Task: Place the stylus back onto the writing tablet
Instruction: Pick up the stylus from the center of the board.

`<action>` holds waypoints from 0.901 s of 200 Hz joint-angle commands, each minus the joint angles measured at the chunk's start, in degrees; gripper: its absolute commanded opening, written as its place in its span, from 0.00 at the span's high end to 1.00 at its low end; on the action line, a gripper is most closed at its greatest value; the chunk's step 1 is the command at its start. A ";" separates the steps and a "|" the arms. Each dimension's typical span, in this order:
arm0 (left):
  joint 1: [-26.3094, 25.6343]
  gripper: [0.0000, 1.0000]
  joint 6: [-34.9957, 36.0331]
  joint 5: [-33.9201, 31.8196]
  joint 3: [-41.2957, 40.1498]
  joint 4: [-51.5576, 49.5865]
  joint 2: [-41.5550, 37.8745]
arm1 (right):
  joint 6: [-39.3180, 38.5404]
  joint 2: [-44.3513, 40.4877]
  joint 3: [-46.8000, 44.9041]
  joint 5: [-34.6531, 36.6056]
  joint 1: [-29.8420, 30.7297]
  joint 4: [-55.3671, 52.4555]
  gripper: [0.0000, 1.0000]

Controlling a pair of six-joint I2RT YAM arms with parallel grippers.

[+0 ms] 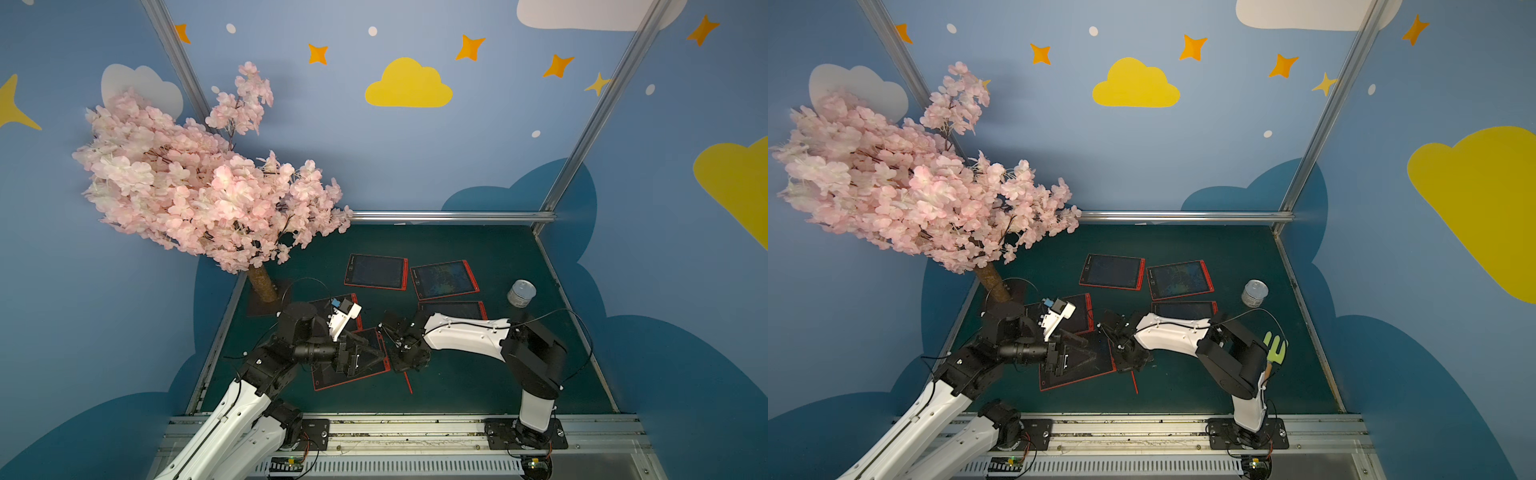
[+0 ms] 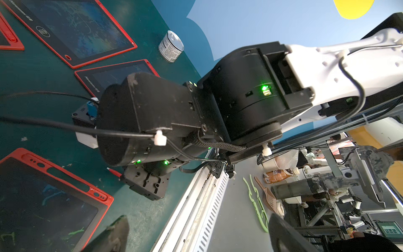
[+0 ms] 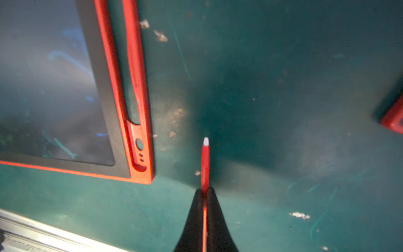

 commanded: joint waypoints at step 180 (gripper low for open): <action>-0.05 0.02 0.58 1.12 -0.52 0.77 0.11 | -1.33 4.43 3.72 4.59 0.57 -2.98 0.87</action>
